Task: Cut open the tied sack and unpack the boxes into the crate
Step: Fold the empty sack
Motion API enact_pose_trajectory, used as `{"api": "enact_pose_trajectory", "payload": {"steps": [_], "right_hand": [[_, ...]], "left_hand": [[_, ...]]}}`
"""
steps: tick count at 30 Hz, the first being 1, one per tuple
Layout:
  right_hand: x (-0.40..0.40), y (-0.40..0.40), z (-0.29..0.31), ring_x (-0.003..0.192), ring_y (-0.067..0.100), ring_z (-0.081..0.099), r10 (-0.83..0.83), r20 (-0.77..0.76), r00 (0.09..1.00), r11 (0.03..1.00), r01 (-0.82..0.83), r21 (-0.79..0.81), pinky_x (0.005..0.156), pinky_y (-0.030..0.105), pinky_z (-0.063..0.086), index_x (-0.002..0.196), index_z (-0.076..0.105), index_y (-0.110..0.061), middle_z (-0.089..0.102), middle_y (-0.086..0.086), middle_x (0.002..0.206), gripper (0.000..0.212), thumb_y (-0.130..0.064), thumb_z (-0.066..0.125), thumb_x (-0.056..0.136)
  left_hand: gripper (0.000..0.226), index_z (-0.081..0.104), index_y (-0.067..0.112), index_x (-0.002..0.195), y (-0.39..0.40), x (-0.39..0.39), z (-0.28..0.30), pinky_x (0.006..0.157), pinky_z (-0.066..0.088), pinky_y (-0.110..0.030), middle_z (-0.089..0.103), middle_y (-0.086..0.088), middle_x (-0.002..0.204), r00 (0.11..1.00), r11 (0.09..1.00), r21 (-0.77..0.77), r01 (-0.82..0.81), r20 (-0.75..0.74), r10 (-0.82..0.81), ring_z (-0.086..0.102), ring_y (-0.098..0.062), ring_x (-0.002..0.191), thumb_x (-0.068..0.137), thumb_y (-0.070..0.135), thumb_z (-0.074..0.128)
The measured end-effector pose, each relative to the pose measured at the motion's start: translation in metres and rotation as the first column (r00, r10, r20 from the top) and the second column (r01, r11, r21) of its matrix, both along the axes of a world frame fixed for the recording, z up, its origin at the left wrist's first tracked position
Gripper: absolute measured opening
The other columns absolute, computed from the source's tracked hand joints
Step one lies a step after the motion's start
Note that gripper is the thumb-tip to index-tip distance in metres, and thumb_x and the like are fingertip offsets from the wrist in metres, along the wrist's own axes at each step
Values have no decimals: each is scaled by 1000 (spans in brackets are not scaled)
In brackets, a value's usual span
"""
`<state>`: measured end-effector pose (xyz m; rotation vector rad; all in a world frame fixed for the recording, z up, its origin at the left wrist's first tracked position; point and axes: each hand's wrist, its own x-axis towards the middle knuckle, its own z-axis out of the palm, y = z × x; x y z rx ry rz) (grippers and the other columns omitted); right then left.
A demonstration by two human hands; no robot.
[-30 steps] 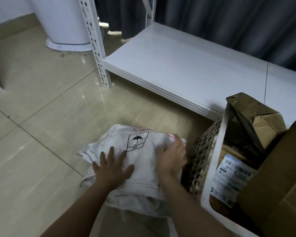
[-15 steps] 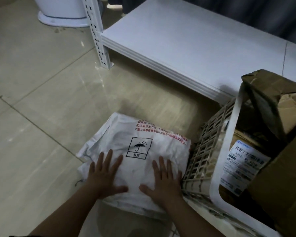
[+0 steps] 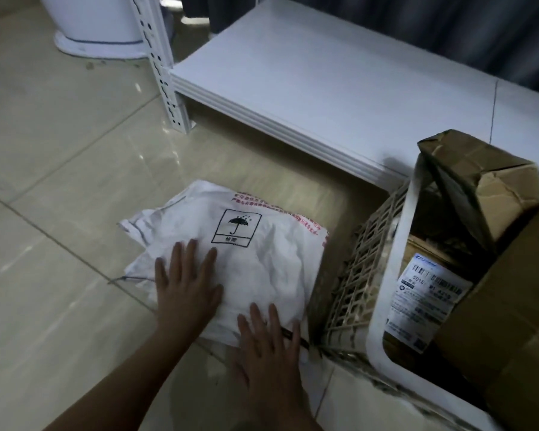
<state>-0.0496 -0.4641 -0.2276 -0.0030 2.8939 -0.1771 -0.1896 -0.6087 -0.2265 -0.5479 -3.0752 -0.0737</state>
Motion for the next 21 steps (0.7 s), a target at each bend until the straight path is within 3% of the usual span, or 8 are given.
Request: {"api": "enact_pose_trajectory", "payload": {"steps": [4, 7, 9, 11, 12, 14, 17, 21], "right_hand": [[-8, 13, -19, 139, 32, 28, 25, 165, 986, 1000, -26, 3, 98, 68, 23, 140, 44, -27, 32, 4, 153, 84, -64, 47, 66], [-30, 17, -25, 139, 31, 28, -9, 219, 976, 1000, 13, -14, 98, 70, 22, 142, 40, -27, 35, 4, 153, 87, -70, 35, 67], [-48, 22, -21, 146, 29, 14, 52, 212, 976, 999, -52, -4, 102, 72, 15, 149, 22, -28, 10, 2, 159, 93, -74, 25, 68], [-62, 28, -14, 147, 23, -8, 103, 235, 967, 995, -103, -13, 108, 70, 4, 151, 5, -33, -19, -5, 154, 89, -74, 28, 76], [-64, 30, -11, 147, 22, 2, 101, 186, 977, 995, -104, 3, 108, 70, 10, 151, 15, -32, -11, -6, 155, 84, -70, 32, 78], [-57, 30, -9, 140, 27, 33, 11, 137, 990, 1000, -13, 14, 103, 66, 25, 143, 41, -28, 23, -1, 154, 77, -64, 34, 76], [-36, 22, -14, 139, 33, 32, -104, 148, 983, 994, 105, 0, 100, 62, 27, 143, 40, -25, 35, 7, 152, 76, -62, 34, 77], [-33, 23, -22, 139, 36, 30, -154, 215, 964, 986, 163, -24, 94, 64, 40, 143, 37, -26, 36, 9, 151, 85, -71, 32, 71]], "left_hand": [[69, 44, 22, 143, -27, 31, -6, 107, 21, -63, 36, -17, 151, 998, 997, -54, 47, 42, -45, 30, -42, 140, 84, 58, 36], [78, 38, 25, 145, -42, 34, -17, 104, 23, -65, 30, -17, 154, 987, 997, -70, 23, 161, -11, 26, -44, 140, 80, 67, 36], [82, 33, 28, 147, -45, 32, -25, 102, 27, -66, 28, -16, 154, 960, 995, -90, 33, 278, -7, 26, -45, 139, 80, 75, 28], [84, 30, 32, 146, -47, 23, -30, 98, 33, -66, 31, -15, 153, 935, 993, -113, 24, 355, 18, 32, -45, 136, 79, 80, 13], [87, 29, 34, 147, -47, 18, -31, 99, 33, -66, 31, -14, 154, 926, 993, -116, 11, 376, 34, 32, -45, 137, 77, 82, 10], [96, 19, 37, 149, -45, 7, -29, 108, 24, -62, 17, -9, 159, 908, 994, -110, -23, 414, 67, 19, -40, 144, 68, 85, 9], [100, 0, 42, 149, -44, 1, -29, 115, 9, -55, -6, -2, 161, 898, 990, -134, -32, 431, 88, -1, -32, 148, 57, 82, 1], [97, 8, 39, 150, -46, 4, -26, 112, 14, -58, 2, -6, 161, 898, 992, -124, -9, 435, 62, 5, -36, 147, 64, 84, 6]]}}
